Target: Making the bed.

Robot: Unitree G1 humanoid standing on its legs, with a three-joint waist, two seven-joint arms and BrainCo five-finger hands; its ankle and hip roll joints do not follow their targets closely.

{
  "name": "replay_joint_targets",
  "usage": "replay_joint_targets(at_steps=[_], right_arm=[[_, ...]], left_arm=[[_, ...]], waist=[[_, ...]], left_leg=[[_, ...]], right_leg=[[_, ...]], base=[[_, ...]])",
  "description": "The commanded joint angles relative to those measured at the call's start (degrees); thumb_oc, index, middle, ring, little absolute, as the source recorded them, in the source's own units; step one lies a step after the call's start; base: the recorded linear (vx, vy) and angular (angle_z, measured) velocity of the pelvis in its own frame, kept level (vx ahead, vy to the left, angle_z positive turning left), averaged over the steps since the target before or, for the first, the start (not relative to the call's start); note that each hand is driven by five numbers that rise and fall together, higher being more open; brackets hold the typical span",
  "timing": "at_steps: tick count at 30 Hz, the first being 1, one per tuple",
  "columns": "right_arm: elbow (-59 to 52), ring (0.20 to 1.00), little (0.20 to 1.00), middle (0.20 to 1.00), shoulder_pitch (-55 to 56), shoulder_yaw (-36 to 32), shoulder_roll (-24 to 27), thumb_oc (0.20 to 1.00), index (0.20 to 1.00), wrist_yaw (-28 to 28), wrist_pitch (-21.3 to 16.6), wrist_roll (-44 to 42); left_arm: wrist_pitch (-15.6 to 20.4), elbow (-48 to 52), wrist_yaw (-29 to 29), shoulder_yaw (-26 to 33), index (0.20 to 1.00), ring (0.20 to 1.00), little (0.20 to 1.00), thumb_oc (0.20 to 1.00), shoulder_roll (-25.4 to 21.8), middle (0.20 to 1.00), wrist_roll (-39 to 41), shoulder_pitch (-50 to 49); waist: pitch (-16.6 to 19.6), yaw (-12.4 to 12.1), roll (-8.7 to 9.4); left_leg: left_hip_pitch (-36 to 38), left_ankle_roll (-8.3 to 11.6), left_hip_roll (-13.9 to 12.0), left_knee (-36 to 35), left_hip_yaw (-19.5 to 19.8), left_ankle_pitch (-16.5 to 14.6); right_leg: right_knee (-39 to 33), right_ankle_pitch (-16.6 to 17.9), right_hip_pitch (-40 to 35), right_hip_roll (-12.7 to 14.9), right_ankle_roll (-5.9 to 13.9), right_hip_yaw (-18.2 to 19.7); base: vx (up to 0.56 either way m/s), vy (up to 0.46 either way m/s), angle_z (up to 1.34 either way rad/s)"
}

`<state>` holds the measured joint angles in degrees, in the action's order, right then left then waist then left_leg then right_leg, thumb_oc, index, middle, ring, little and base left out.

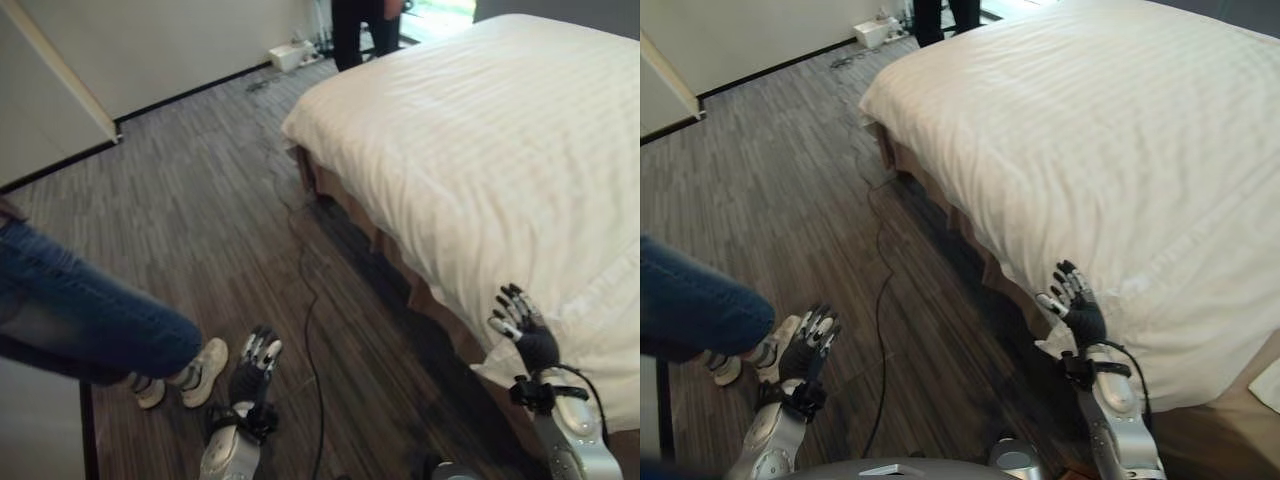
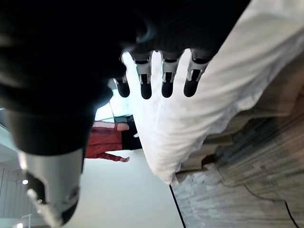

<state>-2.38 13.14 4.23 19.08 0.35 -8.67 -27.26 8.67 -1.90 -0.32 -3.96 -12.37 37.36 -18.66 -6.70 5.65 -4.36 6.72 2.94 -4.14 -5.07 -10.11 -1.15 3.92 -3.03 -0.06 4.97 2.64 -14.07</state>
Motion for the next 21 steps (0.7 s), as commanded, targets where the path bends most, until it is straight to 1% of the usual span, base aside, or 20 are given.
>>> replay_joint_targets(at_steps=[1, 2, 8, 14, 21], right_arm=[[-1.6, 1.0, 1.0, 1.0, -3.2, 1.4, 1.6, 1.0, 1.0, 0.3, -2.9, 4.8], [-2.1, 1.0, 1.0, 1.0, -3.9, 2.1, 2.4, 1.0, 1.0, 0.8, -2.8, 6.8], [-1.7, 1.0, 1.0, 1.0, -3.6, 4.0, 2.3, 1.0, 1.0, -0.1, -1.9, 7.1], [-1.9, 1.0, 1.0, 1.0, -3.3, 4.4, 2.7, 1.0, 1.0, -0.4, -1.8, 7.1], [-1.5, 1.0, 1.0, 1.0, -4.1, 4.1, 2.3, 1.0, 1.0, 0.4, -2.0, 6.4]], left_arm=[[2.1, 2.0, -0.1, 2.0, 1.0, 1.0, 1.0, 1.0, -4.7, 1.0, -3.8, 0.8], [1.9, 1.5, 0.5, 1.8, 1.0, 1.0, 1.0, 1.0, -4.1, 1.0, -2.7, 1.0], [1.9, 2.0, 0.6, 1.5, 1.0, 1.0, 1.0, 1.0, -4.7, 1.0, -4.0, 1.1], [2.2, 1.9, 1.0, 1.6, 1.0, 1.0, 1.0, 1.0, -4.1, 1.0, -3.7, 1.2], [2.2, 2.2, 1.0, 1.0, 1.0, 1.0, 1.0, 1.0, -4.2, 1.0, -3.6, 1.4]], waist=[[2.3, -0.3, 3.91], [2.3, -0.6, 4.22], [2.4, -0.7, 4.97], [2.8, -0.8, 5.32], [2.7, -0.8, 5.28]], left_leg=[[-1.9, -0.48, 0.2, 0.8, 3.2, 0.2], [-1.8, -0.86, 0.6, 0.6, 3.3, 0.1], [-1.0, -1.52, 1.0, 0.6, 2.8, -0.4], [-0.4, -1.57, 0.9, 0.4, 2.2, -0.5], [-0.2, -1.49, 0.8, 0.2, 1.9, -0.5]], right_leg=[[-5.0, 1.8, -2.7, 1.2, 3.39, 4.5], [-4.8, 2.1, -2.5, 1.5, 3.67, 4.8], [-4.9, 2.4, -2.9, 1.9, 4.14, 5.8], [-5.7, 2.7, -3.3, 1.8, 4.53, 6.4], [-5.9, 2.8, -3.4, 1.8, 4.66, 6.7]], base=[[-0.03, 0.113, -0.18], [-0.04, 0.102, -0.21], [0.0, 0.04, -0.07], [0.03, 0.009, -0.08], [0.01, 0.0, -0.05]])
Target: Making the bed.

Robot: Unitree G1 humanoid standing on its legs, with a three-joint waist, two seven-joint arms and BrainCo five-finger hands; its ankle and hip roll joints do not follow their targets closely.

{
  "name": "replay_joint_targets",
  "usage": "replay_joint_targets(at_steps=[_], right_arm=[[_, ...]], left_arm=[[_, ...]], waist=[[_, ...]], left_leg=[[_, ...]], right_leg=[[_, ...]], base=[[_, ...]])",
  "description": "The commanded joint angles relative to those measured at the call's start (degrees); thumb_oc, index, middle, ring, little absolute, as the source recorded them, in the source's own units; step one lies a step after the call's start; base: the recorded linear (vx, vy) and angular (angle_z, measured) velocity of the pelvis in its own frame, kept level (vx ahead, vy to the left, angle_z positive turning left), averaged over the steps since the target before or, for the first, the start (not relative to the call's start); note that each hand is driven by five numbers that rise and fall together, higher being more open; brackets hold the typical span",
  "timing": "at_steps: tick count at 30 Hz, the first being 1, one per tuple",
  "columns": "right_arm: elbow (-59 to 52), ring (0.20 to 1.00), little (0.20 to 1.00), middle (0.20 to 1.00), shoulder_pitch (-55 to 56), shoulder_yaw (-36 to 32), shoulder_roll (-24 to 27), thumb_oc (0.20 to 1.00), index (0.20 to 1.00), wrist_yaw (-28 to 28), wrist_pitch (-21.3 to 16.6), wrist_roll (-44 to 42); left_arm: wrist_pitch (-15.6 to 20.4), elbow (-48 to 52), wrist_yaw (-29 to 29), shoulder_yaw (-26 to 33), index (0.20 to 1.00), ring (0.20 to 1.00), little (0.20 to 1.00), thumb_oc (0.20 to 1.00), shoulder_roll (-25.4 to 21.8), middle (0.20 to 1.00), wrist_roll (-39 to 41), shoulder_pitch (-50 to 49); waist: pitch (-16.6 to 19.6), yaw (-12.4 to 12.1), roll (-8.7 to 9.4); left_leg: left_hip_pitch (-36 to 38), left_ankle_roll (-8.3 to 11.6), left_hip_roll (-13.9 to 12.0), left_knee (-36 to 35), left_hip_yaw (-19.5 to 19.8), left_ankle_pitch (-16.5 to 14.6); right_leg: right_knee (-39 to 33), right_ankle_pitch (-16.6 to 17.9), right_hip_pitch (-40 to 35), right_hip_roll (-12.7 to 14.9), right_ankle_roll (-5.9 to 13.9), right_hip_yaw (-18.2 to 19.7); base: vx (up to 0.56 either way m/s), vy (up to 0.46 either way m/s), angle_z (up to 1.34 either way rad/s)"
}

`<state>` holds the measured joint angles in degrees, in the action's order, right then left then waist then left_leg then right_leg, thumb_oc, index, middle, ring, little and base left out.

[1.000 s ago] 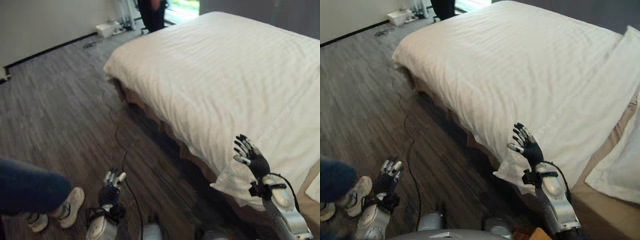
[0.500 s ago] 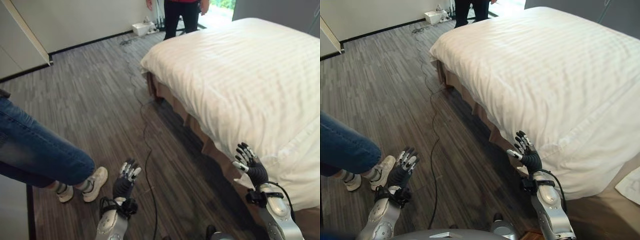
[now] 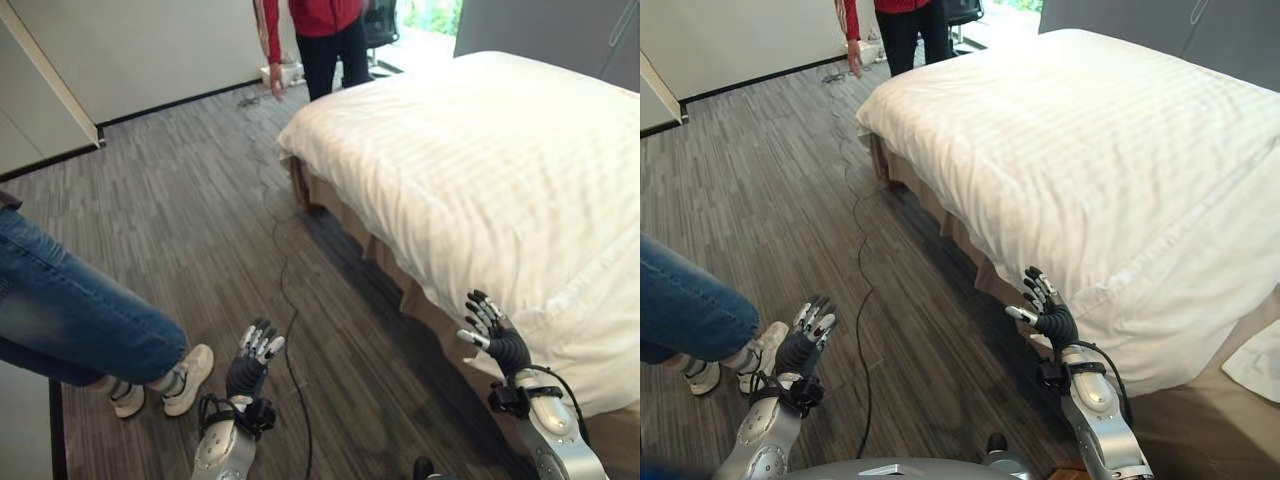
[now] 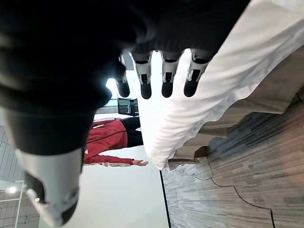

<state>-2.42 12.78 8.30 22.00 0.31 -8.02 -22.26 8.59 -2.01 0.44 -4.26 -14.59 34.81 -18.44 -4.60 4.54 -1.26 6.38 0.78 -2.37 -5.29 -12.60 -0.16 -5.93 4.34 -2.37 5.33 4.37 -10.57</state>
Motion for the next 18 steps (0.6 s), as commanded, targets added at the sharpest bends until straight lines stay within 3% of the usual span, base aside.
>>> replay_joint_targets(at_steps=[1, 18], right_arm=[[-1.4, 1.0, 1.0, 1.0, -3.9, 0.1, -0.7, 1.0, 1.0, 0.5, -2.7, 1.3], [-1.1, 1.0, 1.0, 1.0, -4.0, 0.7, -0.6, 1.0, 1.0, 0.7, -2.7, 1.1]], left_arm=[[2.3, 2.2, 0.3, 1.2, 1.0, 1.0, 1.0, 1.0, -2.0, 1.0, -0.9, 1.2], [2.6, 1.7, 0.9, 0.7, 1.0, 1.0, 1.0, 1.0, -2.0, 1.0, -0.4, 1.9]], waist=[[0.6, 0.3, 2.16], [0.7, 0.5, 1.86]], left_leg=[[0.2, 0.67, -1.0, 0.4, 4.4, -1.5], [0.9, 0.69, -1.1, 0.4, 4.5, -1.6]], right_leg=[[3.8, -4.5, -1.2, 1.4, 2.96, 3.2], [3.7, -4.8, -1.9, 1.4, 3.02, 3.4]], base=[[0.0, 0.0, 0.0], [0.0, 0.0, 0.0]])
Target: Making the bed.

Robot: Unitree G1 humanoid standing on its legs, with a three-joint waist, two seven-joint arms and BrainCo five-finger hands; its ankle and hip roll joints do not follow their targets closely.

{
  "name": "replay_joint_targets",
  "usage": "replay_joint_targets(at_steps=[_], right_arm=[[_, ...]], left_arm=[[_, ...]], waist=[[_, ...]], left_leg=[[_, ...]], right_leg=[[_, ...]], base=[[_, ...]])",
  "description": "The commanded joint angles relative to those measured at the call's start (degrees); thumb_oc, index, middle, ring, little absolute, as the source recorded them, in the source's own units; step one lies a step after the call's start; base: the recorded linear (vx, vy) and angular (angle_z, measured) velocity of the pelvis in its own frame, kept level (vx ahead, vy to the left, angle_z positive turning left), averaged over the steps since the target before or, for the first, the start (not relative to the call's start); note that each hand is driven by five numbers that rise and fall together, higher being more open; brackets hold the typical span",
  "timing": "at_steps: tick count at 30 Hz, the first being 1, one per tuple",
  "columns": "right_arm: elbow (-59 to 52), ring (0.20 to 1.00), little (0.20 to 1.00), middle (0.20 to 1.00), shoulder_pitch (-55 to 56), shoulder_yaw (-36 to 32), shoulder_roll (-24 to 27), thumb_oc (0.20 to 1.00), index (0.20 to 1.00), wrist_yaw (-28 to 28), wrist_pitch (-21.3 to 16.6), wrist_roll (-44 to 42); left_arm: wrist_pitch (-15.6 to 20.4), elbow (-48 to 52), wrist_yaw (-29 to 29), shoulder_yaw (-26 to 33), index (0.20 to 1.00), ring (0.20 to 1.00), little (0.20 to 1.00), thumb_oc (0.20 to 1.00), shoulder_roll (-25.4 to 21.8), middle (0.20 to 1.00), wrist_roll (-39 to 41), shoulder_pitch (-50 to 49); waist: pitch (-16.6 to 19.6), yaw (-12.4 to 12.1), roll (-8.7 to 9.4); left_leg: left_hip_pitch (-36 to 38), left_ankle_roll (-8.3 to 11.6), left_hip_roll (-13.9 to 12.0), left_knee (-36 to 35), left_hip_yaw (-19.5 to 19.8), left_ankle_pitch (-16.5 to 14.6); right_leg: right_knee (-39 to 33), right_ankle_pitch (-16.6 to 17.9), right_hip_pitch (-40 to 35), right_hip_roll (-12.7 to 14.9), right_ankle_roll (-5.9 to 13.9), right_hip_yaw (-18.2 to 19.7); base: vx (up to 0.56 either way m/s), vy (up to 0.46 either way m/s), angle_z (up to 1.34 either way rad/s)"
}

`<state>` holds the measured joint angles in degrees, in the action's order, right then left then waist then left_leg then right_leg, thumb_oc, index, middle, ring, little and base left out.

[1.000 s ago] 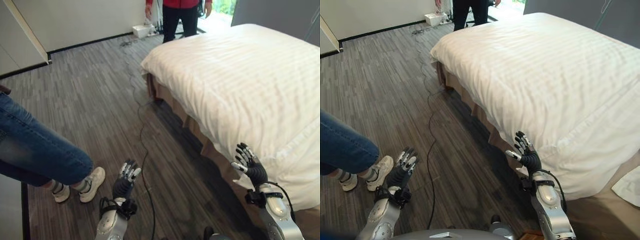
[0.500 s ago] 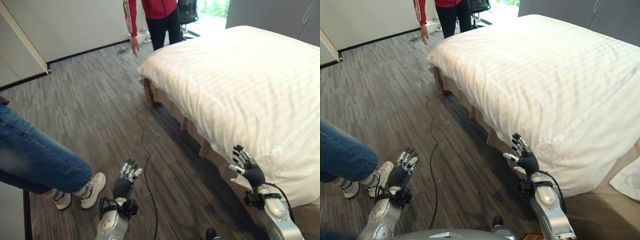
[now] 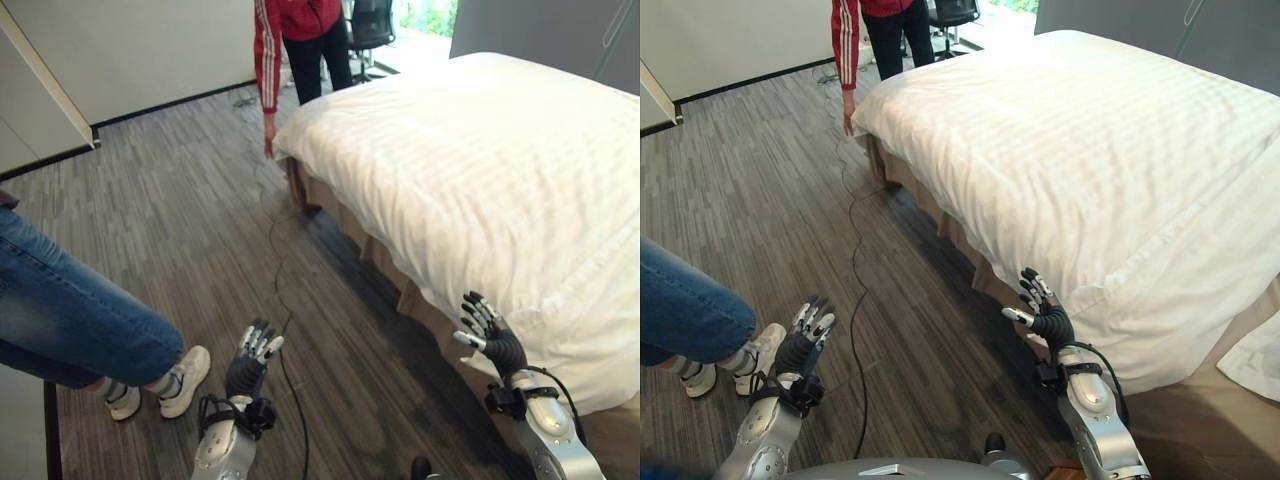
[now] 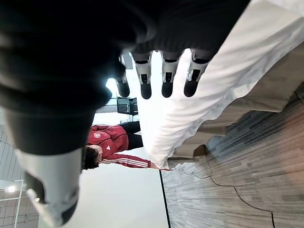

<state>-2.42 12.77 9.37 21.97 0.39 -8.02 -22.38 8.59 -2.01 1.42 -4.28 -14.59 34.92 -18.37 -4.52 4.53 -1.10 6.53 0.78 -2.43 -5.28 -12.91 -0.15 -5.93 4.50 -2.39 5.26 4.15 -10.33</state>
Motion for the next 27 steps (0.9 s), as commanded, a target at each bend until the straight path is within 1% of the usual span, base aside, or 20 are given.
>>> replay_joint_targets(at_steps=[1, 22, 27], right_arm=[[-1.1, 1.0, 1.0, 1.0, -4.0, -0.4, -0.6, 1.0, 1.0, 0.6, -2.7, 1.2], [0.0, 1.0, 1.0, 1.0, -3.5, 0.5, -0.7, 1.0, 1.0, 0.5, -2.6, 1.3], [0.2, 1.0, 1.0, 1.0, -3.6, 0.4, -1.1, 1.0, 1.0, 0.4, -3.0, 0.1]], left_arm=[[2.6, 1.7, -0.1, 0.7, 1.0, 1.0, 1.0, 1.0, -2.0, 1.0, -0.5, 1.9], [2.9, 0.6, 0.2, 0.1, 1.0, 1.0, 1.0, 1.0, -1.8, 1.0, -0.3, 2.0], [3.0, 0.5, 0.2, -0.2, 1.0, 1.0, 1.0, 1.0, -1.7, 1.0, -0.2, 2.2]], waist=[[0.6, 0.5, 1.7], [1.0, 0.6, 1.7], [1.0, 0.6, 1.68]], left_leg=[[0.8, 0.69, -1.0, 0.4, 4.8, -1.6], [1.4, 0.6, -0.8, 0.3, 4.8, -1.9], [1.4, 0.58, -0.8, 0.3, 4.8, -1.9]], right_leg=[[3.7, -4.9, -1.8, 1.5, 3.24, 3.1], [3.0, -4.7, -2.7, 1.6, 3.45, 3.6], [2.8, -4.7, -3.0, 1.6, 3.45, 3.6]], base=[[0.0, 0.0, 0.0], [0.0, 0.0, 0.0], [0.0, 0.0, 0.0]])
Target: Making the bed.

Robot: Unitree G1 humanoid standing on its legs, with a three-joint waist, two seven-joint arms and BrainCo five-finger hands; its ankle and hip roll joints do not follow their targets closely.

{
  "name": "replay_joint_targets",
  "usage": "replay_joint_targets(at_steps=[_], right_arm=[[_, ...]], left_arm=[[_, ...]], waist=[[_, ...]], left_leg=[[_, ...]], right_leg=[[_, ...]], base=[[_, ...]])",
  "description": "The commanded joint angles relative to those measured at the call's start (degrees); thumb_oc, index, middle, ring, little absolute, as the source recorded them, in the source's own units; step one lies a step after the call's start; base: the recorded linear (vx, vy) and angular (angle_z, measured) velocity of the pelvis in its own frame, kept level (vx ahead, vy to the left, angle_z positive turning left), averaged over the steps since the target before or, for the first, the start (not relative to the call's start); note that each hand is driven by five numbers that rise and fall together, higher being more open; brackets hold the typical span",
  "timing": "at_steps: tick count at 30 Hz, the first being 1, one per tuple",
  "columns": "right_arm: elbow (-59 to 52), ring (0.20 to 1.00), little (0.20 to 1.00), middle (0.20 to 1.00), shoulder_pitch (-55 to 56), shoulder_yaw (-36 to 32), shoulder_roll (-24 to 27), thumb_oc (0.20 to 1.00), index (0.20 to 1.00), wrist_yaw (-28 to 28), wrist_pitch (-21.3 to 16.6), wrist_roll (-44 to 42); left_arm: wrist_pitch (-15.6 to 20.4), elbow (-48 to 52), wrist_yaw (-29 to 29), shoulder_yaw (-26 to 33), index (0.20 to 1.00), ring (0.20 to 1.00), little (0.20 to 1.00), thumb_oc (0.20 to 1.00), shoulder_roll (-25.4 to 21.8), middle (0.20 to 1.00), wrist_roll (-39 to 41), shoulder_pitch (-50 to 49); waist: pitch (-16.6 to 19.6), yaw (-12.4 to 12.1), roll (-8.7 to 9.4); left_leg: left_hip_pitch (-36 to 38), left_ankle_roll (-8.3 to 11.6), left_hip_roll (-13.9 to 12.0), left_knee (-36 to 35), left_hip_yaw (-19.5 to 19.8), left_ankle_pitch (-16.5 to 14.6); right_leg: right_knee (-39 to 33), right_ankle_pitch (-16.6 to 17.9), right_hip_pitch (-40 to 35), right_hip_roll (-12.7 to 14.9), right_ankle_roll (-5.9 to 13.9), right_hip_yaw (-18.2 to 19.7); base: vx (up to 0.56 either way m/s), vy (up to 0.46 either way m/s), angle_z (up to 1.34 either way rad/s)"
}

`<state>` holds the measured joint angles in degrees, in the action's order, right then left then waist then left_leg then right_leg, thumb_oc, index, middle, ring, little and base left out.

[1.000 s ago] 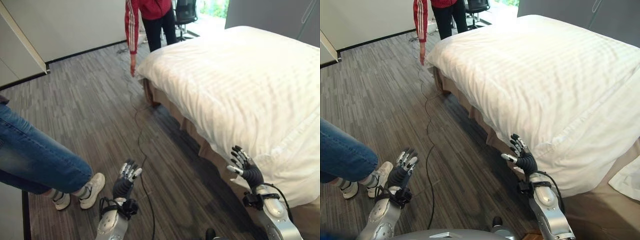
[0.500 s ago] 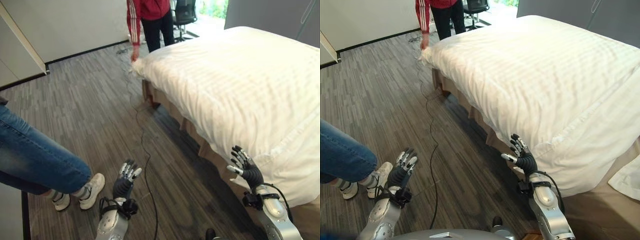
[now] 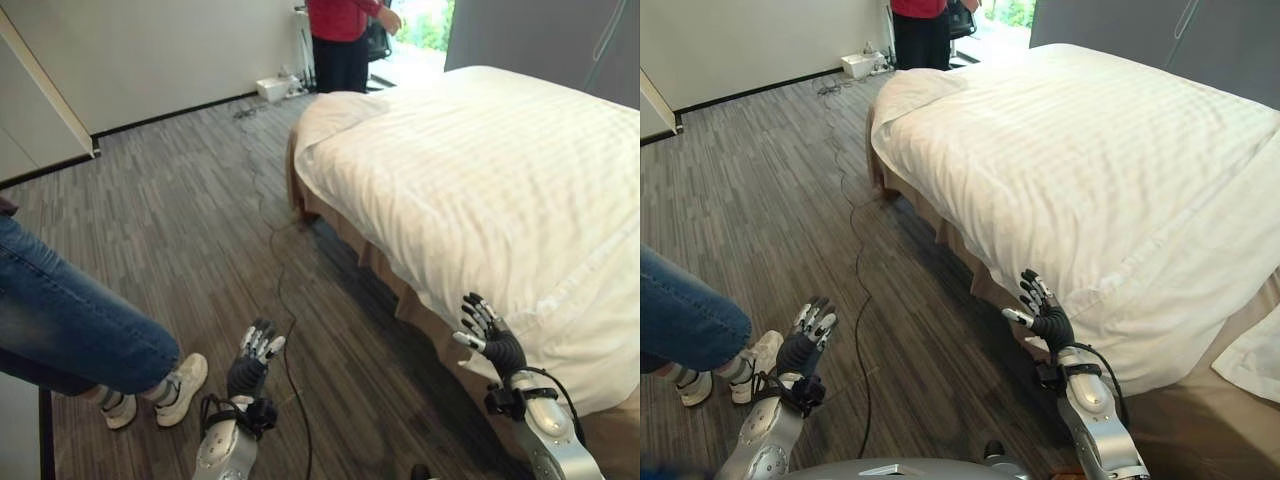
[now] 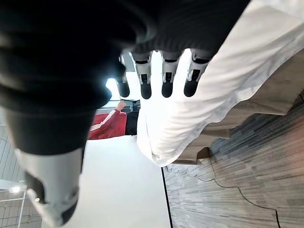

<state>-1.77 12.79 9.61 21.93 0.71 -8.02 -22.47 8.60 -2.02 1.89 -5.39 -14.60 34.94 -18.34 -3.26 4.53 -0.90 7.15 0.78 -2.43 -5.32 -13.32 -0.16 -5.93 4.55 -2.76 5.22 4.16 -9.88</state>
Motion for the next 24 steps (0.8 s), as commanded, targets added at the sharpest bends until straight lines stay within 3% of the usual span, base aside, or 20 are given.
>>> replay_joint_targets(at_steps=[1, 3, 4, 8, 11, 14, 16, 17, 18, 19, 20, 22, 23, 24], right_arm=[[-0.6, 1.0, 1.0, 1.0, -3.8, 0.4, -0.9, 1.0, 1.0, -0.3, -3.1, 0.4], [-1.0, 1.0, 1.0, 1.0, -4.7, 0.5, -0.2, 1.0, 1.0, -0.4, -3.4, 0.9], [5.3, 1.0, 1.0, 1.0, -6.0, -12.1, -3.1, 1.0, 1.0, 6.3, -4.4, -3.0], [4.4, 1.0, 1.0, 1.0, -6.2, -11.6, -3.7, 1.0, 1.0, 6.0, -5.1, -6.1], [5.6, 1.0, 1.0, 1.0, -6.8, -11.1, -3.1, 1.0, 1.0, 5.7, -5.0, -5.3], [5.4, 1.0, 1.0, 1.0, -7.2, -10.4, -2.8, 1.0, 1.0, 4.4, -5.5, -9.6], [5.4, 1.0, 1.0, 1.0, -7.2, -10.0, -2.3, 1.0, 1.0, 4.2, -5.5, -9.3], [5.6, 1.0, 1.0, 1.0, -6.9, -9.8, -1.9, 1.0, 1.0, 4.2, -5.3, -8.6], [6.1, 1.0, 1.0, 1.0, -6.6, -9.7, -1.8, 1.0, 1.0, 4.7, -5.1, -8.4], [5.9, 1.0, 1.0, 1.0, -5.6, -10.5, -2.2, 1.0, 1.0, 4.7, -5.5, -8.8], [5.9, 1.0, 1.0, 1.0, -4.5, -11.4, -2.0, 1.0, 1.0, 4.7, -5.5, -8.5], [5.8, 1.0, 1.0, 1.0, -4.1, -11.5, -1.9, 1.0, 1.0, 4.8, -5.5, -8.3], [5.6, 1.0, 1.0, 1.0, -1.9, -11.6, -3.3, 1.0, 1.0, 4.8, -4.9, -8.9], [5.5, 1.0, 1.0, 1.0, -1.9, -11.6, -3.3, 1.0, 1.0, 4.8, -4.9, -8.9]], left_arm=[[3.0, 0.6, -0.3, 0.9, 1.0, 1.0, 1.0, 1.0, -1.7, 1.0, 0.0, 2.4], [3.4, 0.0, -0.1, 1.0, 1.0, 1.0, 1.0, 1.0, -1.6, 1.0, 0.2, 3.4], [2.7, -1.6, 2.0, 4.2, 1.0, 1.0, 1.0, 1.0, -5.7, 1.0, -5.5, 7.6], [2.9, -2.3, 2.5, 3.8, 1.0, 1.0, 1.0, 1.0, -3.2, 1.0, -0.2, 7.4], [2.7, -2.2, 2.1, 3.4, 1.0, 1.0, 1.0, 1.0, -3.5, 1.0, -1.2, 7.5], [3.2, -1.5, 1.9, 2.9, 1.0, 1.0, 1.0, 1.0, -3.9, 1.0, 0.1, 10.6], [3.7, -1.4, 2.2, 2.9, 1.0, 1.0, 1.0, 1.0, -3.9, 1.0, 0.6, 11.1], [3.9, -1.8, 2.9, 2.8, 1.0, 1.0, 1.0, 1.0, -3.9, 1.0, 1.6, 12.3], [3.8, -2.1, 3.0, 2.5, 1.0, 1.0, 1.0, 1.0, -3.5, 1.0, 2.7, 13.2], [4.0, -2.0, 2.8, 2.2, 1.0, 1.0, 1.0, 1.0, -3.7, 1.0, 2.4, 13.7], [4.2, -2.2, 2.8, 1.9, 1.0, 1.0, 1.0, 1.0, -4.4, 1.0, 1.4, 14.5], [4.5, -2.4, 3.0, 1.7, 1.0, 1.0, 1.0, 1.0, -4.7, 1.0, 0.9, 15.0], [4.8, -2.7, 3.3, 1.1, 1.0, 1.0, 1.0, 1.0, -4.1, 1.0, 1.3, 15.4], [4.8, -2.8, 3.3, 1.1, 1.0, 1.0, 1.0, 1.0, -4.1, 1.0, 1.4, 15.4]], waist=[[-0.3, 0.6, 1.53], [-0.7, 0.7, 1.56], [-2.2, 1.2, 1.96], [-1.3, 0.9, 2.29], [-1.2, 0.8, 2.37], [-3.1, 1.0, 3.67], [-4.0, 0.9, 3.69], [-4.6, 1.1, 3.89], [-4.6, 1.2, 3.16], [-4.2, 1.7, 1.98], [-4.0, 2.6, 1.13], [-3.8, 2.9, 0.45], [-3.4, 3.8, -1.43], [-3.3, 3.9, -1.37]], left_leg=[[0.8, 0.54, -0.7, 0.3, 5.2, -2.0], [0.6, 0.5, -0.7, 0.8, 5.0, -1.8], [-3.9, -0.4, 0.6, 2.1, 8.1, -1.5], [-3.1, 0.01, 0.0, 2.1, 8.0, -1.3], [-2.8, 0.45, -0.8, 2.4, 7.6, -1.4], [-7.6, 3.11, -1.9, 14.6, 6.5, -1.6], [-9.5, 4.02, -2.2, 18.2, 6.7, -1.1], [-11.4, 5.0, -4.5, 20.2, 5.9, 0.7], [-10.8, 5.47, -7.3, 15.7, 5.3, 0.6], [-9.1, 6.35, -9.6, 9.7, 4.3, 2.4], [-9.6, 6.79, -10.3, 9.1, 3.8, 3.0], [-9.6, 7.01, -10.1, 8.7, 4.4, 3.2], [-8.4, 6.57, -8.3, 6.1, 6.9, 1.9], [-8.2, 6.52, -8.1, 5.8, 6.9, 2.0]], right_leg=[[3.0, -4.7, -2.5, 1.7, 3.44, 3.1], [4.1, -4.5, -1.7, 1.8, 3.56, 3.7], [3.6, -2.7, 3.3, 2.3, 5.18, 6.5], [4.6, -3.9, 2.1, 1.7, 4.52, 6.5], [4.4, -4.2, 1.9, 1.2, 4.1, 5.5], [6.0, -5.8, 1.5, 1.4, 2.65, 2.5], [6.4, -6.0, 1.5, 1.6, 2.33, 1.7], [6.5, -6.2, 1.4, 2.3, 2.36, 1.0], [5.8, -6.1, 0.6, 3.8, 3.54, 1.0], [4.2, -5.0, -0.2, 5.8, 5.37, 1.7], [3.7, -4.4, -0.4, 7.4, 6.26, 2.0], [3.6, -3.9, -0.4, 8.5, 6.82, 2.5], [4.8, -3.7, -1.0, 11.4, 7.72, 3.4], [4.8, -3.7, -1.0, 11.5, 7.78, 3.3]], base=[[-0.03, 0.011, 0.0], [-0.06, 0.017, -0.03], [-0.05, -0.016, -0.05], [0.0, -0.081, -0.01], [0.0, -0.081, -0.02], [-0.05, -0.122, 0.04], [-0.06, -0.021, 0.23], [0.04, 0.133, 0.3], [0.19, 0.309, 0.1], [0.24, 0.425, -0.1], [0.21, 0.424, -0.28], [0.16, 0.348, 0.13], [0.15, 0.321, 0.13], [0.28, 0.682, -0.13]])
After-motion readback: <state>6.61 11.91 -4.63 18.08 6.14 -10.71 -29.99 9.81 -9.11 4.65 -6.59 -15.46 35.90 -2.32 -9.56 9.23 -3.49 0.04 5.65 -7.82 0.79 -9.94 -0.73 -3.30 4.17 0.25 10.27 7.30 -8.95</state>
